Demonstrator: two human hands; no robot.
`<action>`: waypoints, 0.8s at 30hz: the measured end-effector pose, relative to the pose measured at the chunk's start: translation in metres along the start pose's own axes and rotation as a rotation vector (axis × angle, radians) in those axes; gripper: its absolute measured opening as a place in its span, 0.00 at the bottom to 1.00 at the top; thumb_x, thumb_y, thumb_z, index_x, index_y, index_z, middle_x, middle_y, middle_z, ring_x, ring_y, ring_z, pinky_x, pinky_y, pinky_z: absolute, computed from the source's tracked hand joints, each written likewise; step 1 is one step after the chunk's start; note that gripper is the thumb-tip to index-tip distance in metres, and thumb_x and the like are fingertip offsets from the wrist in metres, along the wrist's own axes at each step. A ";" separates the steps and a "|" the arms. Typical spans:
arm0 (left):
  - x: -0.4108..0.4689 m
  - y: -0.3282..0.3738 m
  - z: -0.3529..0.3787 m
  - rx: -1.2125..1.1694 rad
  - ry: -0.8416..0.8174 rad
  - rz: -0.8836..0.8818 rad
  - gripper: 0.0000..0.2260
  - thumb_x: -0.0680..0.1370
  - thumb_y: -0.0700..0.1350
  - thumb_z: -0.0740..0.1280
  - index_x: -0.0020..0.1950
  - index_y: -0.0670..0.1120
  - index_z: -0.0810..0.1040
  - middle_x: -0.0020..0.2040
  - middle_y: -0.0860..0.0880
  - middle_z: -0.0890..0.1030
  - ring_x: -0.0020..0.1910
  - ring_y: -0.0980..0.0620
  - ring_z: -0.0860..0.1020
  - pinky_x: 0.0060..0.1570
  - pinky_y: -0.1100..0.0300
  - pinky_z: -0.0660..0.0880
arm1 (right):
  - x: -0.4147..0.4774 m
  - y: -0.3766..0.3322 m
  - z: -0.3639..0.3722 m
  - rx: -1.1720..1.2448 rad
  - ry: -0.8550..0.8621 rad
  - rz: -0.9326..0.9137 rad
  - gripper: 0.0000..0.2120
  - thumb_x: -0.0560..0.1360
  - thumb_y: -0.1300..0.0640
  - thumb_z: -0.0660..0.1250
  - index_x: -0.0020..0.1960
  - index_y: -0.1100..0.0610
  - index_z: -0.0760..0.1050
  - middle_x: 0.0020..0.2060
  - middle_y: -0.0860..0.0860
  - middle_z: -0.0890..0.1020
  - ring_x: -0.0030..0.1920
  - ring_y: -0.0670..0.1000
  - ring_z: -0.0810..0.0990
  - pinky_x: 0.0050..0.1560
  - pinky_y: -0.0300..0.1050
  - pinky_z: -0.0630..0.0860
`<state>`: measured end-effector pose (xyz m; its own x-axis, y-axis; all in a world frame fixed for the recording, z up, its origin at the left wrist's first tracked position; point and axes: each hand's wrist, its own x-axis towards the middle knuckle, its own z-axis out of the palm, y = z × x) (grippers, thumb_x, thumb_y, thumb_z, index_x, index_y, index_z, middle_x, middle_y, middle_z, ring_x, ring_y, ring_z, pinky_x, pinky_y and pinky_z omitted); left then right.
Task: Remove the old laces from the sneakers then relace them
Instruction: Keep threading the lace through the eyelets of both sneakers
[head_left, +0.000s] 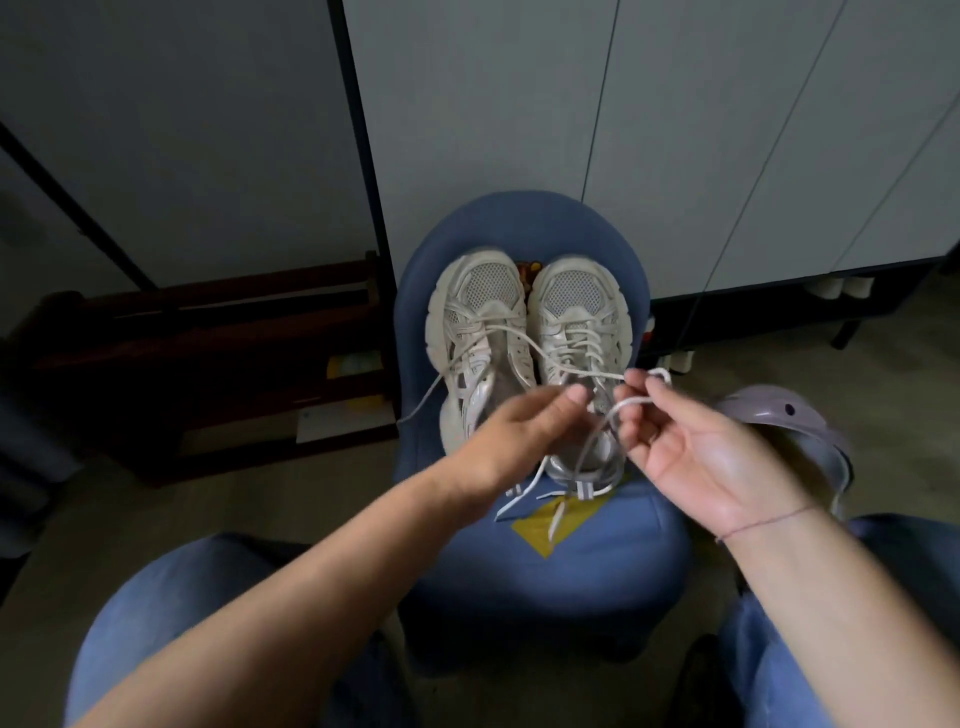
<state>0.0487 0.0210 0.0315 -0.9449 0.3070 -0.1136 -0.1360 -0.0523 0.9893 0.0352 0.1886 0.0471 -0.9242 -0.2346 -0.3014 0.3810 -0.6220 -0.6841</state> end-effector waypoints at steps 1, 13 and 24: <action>0.000 -0.001 0.002 -0.037 -0.051 -0.034 0.15 0.82 0.49 0.62 0.58 0.39 0.78 0.48 0.43 0.83 0.50 0.48 0.82 0.56 0.58 0.78 | 0.004 -0.006 0.007 -0.013 0.012 -0.015 0.05 0.70 0.60 0.67 0.41 0.61 0.79 0.33 0.54 0.82 0.31 0.45 0.80 0.32 0.34 0.77; 0.034 0.024 -0.055 0.295 0.323 0.037 0.13 0.83 0.45 0.61 0.43 0.46 0.81 0.24 0.54 0.65 0.24 0.55 0.62 0.28 0.61 0.62 | 0.087 -0.079 0.004 -0.257 0.263 -0.230 0.05 0.80 0.62 0.60 0.48 0.63 0.72 0.41 0.55 0.78 0.33 0.47 0.82 0.36 0.36 0.80; 0.064 0.034 -0.054 0.431 0.381 0.117 0.10 0.81 0.46 0.65 0.44 0.47 0.83 0.22 0.58 0.69 0.23 0.62 0.66 0.27 0.67 0.63 | 0.096 -0.037 0.052 -1.498 -0.207 -0.452 0.02 0.75 0.54 0.68 0.45 0.49 0.80 0.42 0.46 0.83 0.46 0.45 0.80 0.52 0.45 0.77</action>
<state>-0.0327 -0.0124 0.0526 -0.9976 -0.0446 0.0529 0.0340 0.3505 0.9359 -0.0692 0.1498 0.0781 -0.9039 -0.4139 0.1075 -0.3523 0.5783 -0.7358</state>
